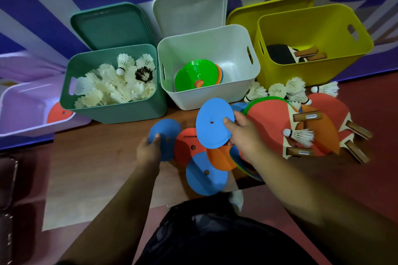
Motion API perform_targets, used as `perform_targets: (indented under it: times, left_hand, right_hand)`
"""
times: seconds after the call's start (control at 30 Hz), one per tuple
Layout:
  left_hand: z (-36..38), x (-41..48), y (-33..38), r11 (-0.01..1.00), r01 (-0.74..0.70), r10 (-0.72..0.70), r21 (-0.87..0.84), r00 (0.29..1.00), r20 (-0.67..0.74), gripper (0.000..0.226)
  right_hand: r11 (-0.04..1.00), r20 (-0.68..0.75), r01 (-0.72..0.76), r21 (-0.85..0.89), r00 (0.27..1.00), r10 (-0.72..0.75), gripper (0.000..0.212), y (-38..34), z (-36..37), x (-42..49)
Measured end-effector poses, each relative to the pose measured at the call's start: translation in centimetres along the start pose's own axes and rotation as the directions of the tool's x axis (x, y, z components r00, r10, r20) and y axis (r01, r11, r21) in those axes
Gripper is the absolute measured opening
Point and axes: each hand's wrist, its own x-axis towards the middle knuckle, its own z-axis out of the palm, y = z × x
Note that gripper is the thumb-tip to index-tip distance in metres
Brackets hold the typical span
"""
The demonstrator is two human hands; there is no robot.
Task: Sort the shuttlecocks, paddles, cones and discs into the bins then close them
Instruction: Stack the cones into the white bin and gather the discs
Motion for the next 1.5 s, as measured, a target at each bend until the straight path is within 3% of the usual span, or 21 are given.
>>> perform_targets:
  times: [0.13, 0.23, 0.3, 0.43, 0.5, 0.57, 0.63, 0.77, 0.93, 1.03, 1.1, 1.23, 1.5]
  left_hand:
    - [-4.3, -0.5, 0.8, 0.915, 0.138, -0.066, -0.379, 0.978, 0.197, 0.038]
    - [-6.9, -1.9, 1.4, 0.852, 0.179, -0.004, -0.492, 0.942, 0.334, 0.046]
    - [-7.6, -2.6, 1.8, 0.831, 0.161, 0.043, -0.533, 0.936, 0.35, 0.042]
    - [-7.0, -3.3, 2.5, 0.854, 0.133, 0.019, -0.503, 0.958, 0.285, 0.037]
    - [-6.6, -3.5, 2.2, 0.878, 0.147, -0.049, -0.456, 0.974, 0.22, 0.023]
    - [-6.5, -3.6, 1.7, 0.877, 0.167, -0.108, -0.451, 0.982, 0.154, 0.019]
    - [-6.9, -3.6, 1.4, 0.862, 0.166, -0.107, -0.478, 0.983, 0.149, 0.035]
    - [-7.9, -4.1, 1.8, 0.887, 0.073, 0.013, -0.456, 0.983, 0.183, 0.043]
    - [-9.8, -4.5, 2.4, 0.866, -0.059, 0.124, -0.496, 0.987, 0.099, 0.051]
    - [-11.7, -5.0, 2.6, 0.849, -0.127, 0.169, -0.513, 0.985, 0.035, 0.065]
    - [-13.0, -5.2, 2.6, 0.839, -0.145, 0.175, -0.524, 0.984, 0.008, 0.059]
    - [-15.6, -5.4, 2.6, 0.825, -0.156, 0.154, -0.543, 0.987, -0.05, 0.043]
    - [-17.2, -4.1, 2.1, 0.851, -0.162, 0.155, -0.499, 0.986, -0.056, 0.048]
  right_hand:
    - [0.992, -0.013, 0.079, -0.094, 0.997, -0.081, 0.017, -1.6, 2.5, 0.8]
    - [0.982, 0.043, 0.11, -0.156, 0.994, -0.105, 0.017, -2.2, 4.7, 1.0]
    - [0.986, 0.136, 0.11, -0.128, 0.986, -0.093, 0.023, -2.6, 6.2, 0.8]
    - [0.999, 0.409, 0.023, -0.05, 0.912, 0.0, 0.027, -3.1, 9.3, -0.1]
    - [0.997, 0.469, -0.031, -0.077, 0.881, 0.064, 0.03, -3.5, 10.7, -0.6]
    - [0.99, 0.493, -0.039, -0.137, 0.864, 0.102, 0.033, -3.7, 11.7, -0.8]
    - [0.979, 0.503, -0.023, -0.201, 0.856, 0.123, 0.032, -3.9, 12.2, -0.8]
    - [0.95, 0.499, -0.014, -0.312, 0.848, 0.176, 0.047, -4.7, 12.9, -1.3]
    - [0.775, 0.572, 0.24, -0.585, 0.799, 0.185, 0.049, -5.9, 14.9, -2.1]
    - [0.794, 0.599, 0.287, -0.537, 0.792, 0.119, 0.067, -6.1, 16.7, -2.7]
    - [0.804, 0.613, 0.312, -0.506, 0.786, 0.08, 0.08, -6.3, 17.9, -3.2]
    - [0.835, 0.647, 0.34, -0.432, 0.762, 0.025, 0.078, -6.7, 20.0, -4.3]
    - [0.828, 0.633, 0.35, -0.439, 0.774, 0.008, 0.074, -7.1, 21.9, -4.4]
